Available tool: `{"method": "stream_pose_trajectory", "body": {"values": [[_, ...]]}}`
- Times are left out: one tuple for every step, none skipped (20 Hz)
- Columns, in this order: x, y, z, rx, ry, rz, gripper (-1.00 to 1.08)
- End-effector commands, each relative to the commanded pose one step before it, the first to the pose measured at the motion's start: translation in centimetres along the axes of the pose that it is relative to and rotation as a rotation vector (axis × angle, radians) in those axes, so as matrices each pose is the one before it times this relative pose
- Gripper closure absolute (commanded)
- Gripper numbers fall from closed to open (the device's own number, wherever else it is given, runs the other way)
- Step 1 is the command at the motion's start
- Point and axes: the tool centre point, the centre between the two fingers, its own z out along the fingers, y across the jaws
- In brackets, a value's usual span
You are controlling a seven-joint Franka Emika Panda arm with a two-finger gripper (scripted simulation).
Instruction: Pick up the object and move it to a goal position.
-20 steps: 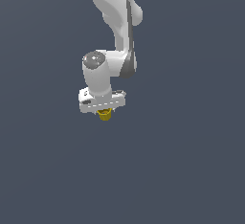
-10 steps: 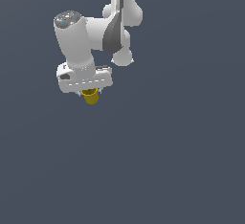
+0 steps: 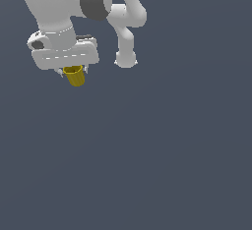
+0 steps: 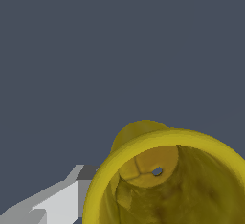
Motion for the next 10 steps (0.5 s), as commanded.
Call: {"method": "stream_pose_trajectory", "body": {"values": [[-0.729, 0.913, -1.971, -0.00010, -0.00032, -0.00096, 1.08], [-0.228, 0.329, -0.641, 0.00000, 0.00000, 0.00000, 1.08], [-0.194, 0.282, -0.588, -0.00059, -0.00036, -0.00005, 1.08], [-0.186, 0.277, -0.531, 0.00000, 0.00000, 0.00000, 1.08], [-0.165, 0.250, -0.476, 0.00000, 0.00000, 0.00000, 1.08], [-0.144, 0.224, -0.420, 0.00000, 0.00000, 0.00000, 1.08], [-0.107, 0.174, -0.368, -0.00059, -0.00036, -0.00006, 1.08], [-0.099, 0.172, -0.310, 0.00000, 0.00000, 0.00000, 1.08], [-0.076, 0.147, -0.255, 0.00000, 0.00000, 0.00000, 1.08], [-0.053, 0.122, -0.200, 0.00000, 0.00000, 0.00000, 1.08]]}}
